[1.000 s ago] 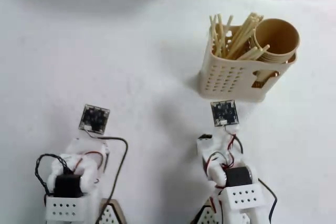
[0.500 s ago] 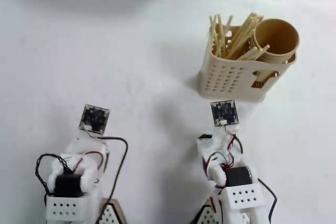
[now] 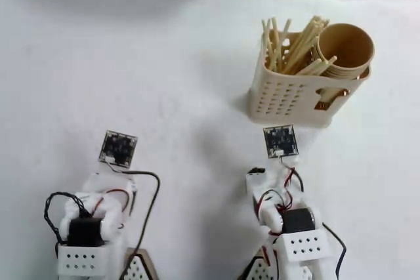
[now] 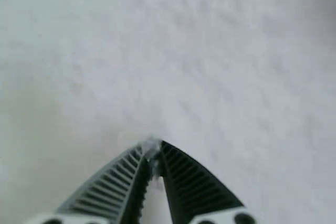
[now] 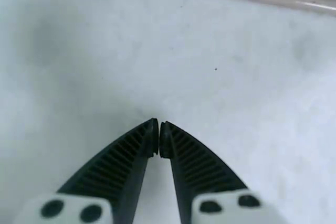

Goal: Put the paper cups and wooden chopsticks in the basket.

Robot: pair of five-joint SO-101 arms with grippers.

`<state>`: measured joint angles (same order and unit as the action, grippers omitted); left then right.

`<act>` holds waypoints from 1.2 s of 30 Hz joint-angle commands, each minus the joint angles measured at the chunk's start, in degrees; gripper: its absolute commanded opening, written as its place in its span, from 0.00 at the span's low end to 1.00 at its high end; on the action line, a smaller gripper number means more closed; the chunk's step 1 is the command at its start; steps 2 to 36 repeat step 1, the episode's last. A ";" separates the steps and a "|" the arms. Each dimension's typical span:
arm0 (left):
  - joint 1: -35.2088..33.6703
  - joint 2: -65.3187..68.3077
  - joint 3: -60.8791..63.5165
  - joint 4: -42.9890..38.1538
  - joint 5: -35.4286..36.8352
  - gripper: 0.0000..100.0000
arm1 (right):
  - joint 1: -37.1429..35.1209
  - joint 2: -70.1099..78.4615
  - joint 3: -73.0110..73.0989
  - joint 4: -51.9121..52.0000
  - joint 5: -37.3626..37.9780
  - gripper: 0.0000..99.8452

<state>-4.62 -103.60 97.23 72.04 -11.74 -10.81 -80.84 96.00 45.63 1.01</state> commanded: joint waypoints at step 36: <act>-0.04 -0.48 -0.26 0.26 0.00 0.02 | 0.22 -0.66 0.26 -0.04 0.53 0.02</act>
